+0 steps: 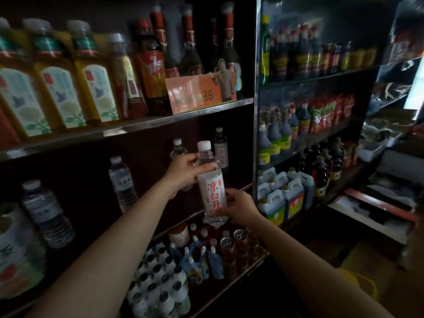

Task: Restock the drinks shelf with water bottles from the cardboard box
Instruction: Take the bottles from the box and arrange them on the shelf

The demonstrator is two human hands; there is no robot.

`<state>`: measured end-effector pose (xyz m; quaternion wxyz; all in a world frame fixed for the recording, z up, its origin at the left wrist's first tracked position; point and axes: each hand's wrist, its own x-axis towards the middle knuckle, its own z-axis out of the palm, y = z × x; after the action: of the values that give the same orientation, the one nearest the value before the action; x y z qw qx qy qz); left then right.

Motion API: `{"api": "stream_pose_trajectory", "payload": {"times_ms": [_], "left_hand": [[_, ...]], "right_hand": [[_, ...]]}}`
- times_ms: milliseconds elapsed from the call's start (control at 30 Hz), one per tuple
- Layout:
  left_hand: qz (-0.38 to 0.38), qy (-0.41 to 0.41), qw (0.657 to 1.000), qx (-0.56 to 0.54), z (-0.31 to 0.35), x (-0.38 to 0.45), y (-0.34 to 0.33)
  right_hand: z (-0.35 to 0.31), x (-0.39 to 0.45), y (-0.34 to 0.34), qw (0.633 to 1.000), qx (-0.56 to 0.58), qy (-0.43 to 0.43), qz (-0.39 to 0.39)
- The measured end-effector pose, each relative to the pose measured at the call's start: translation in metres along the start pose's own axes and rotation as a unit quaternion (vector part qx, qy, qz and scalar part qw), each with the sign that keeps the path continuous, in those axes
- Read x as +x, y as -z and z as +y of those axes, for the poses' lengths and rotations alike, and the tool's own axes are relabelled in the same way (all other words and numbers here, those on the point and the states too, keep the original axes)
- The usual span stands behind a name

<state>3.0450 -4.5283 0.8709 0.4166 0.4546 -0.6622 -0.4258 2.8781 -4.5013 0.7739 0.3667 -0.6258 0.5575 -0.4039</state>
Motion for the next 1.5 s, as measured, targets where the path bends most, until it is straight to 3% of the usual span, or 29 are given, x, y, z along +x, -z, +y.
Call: {"api": "stream_pose_trajectory", "payload": {"times_ms": [367, 733, 967, 1200, 1500], "left_hand": [[-0.014, -0.016, 0.999, 0.028, -0.065, 0.131, -0.045], [0.07, -0.035, 0.997, 0.027, -0.107, 0.219, -0.075], [0.11, -0.034, 0.992, 0.049, -0.114, 0.255, -0.084], [0.167, -0.046, 0.982, 0.081, -0.119, 0.297, -0.094], [0.176, -0.044, 0.979, 0.097, -0.119, 0.297, -0.099]], "right_hand": [[0.075, 0.123, 0.008, 0.996, -0.06, -0.033, 0.062], [0.109, 0.189, 0.019, 0.992, -0.046, -0.045, 0.104], [0.12, 0.222, 0.02, 0.97, -0.194, -0.005, 0.144], [0.132, 0.254, 0.015, 0.94, -0.29, -0.027, 0.181], [0.139, 0.257, 0.016, 0.932, -0.308, -0.014, 0.19]]}}
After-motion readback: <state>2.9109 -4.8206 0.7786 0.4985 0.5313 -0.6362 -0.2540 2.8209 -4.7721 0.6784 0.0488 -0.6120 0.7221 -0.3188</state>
